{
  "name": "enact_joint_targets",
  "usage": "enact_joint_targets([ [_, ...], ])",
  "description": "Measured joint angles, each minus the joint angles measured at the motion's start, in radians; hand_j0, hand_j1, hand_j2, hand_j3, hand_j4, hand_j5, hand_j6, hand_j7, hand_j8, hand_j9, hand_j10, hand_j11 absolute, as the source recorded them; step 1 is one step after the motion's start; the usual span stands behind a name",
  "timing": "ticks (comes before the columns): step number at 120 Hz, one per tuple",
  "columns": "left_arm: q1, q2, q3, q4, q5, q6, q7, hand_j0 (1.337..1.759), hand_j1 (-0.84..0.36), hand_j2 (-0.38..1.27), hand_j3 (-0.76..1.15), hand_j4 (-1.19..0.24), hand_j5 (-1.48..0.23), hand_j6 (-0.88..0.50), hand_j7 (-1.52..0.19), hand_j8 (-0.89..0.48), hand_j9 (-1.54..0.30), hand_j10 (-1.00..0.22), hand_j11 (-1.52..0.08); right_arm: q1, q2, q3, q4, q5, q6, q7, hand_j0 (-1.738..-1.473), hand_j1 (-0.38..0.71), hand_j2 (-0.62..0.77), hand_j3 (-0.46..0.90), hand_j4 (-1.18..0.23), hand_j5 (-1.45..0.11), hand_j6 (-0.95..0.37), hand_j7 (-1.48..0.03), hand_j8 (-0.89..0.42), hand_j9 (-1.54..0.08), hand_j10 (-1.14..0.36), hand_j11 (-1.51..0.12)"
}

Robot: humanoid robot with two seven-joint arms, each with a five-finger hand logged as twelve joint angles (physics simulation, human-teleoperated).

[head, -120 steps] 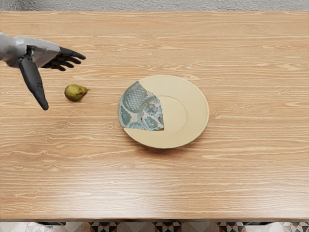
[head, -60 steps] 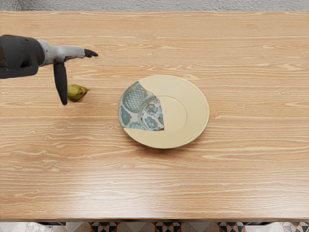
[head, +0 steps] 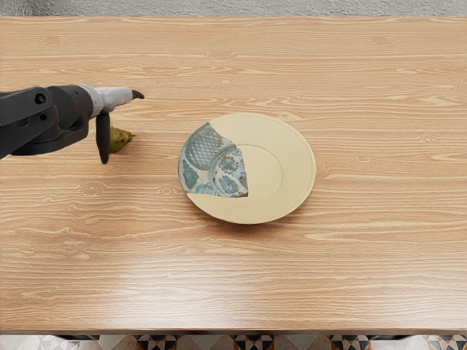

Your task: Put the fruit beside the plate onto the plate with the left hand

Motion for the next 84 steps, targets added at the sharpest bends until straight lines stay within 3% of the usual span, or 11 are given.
enact_joint_targets([
  [34,-0.001,-0.032,0.026,0.087,0.015,0.050,0.000,1.658,0.14,0.04,0.00,-0.18,-0.23,-0.18,-0.23,-0.18,-0.23,-0.18,-0.23,0.000,0.000,0.000,0.000,0.000,0.000,0.000,-1.658,-0.35,0.00,0.00,0.00,0.00,0.00,0.00,0.00,0.00,0.00,0.00],
  [84,0.000,-0.170,0.136,0.276,0.039,0.181,0.000,1.658,0.11,0.04,0.00,-0.20,-0.26,-0.21,-0.26,-0.21,-0.26,-0.20,-0.26,0.000,0.000,0.000,0.000,0.000,0.000,0.000,-1.658,-0.35,0.00,0.00,0.00,0.00,0.00,0.00,0.00,0.00,0.00,0.00],
])
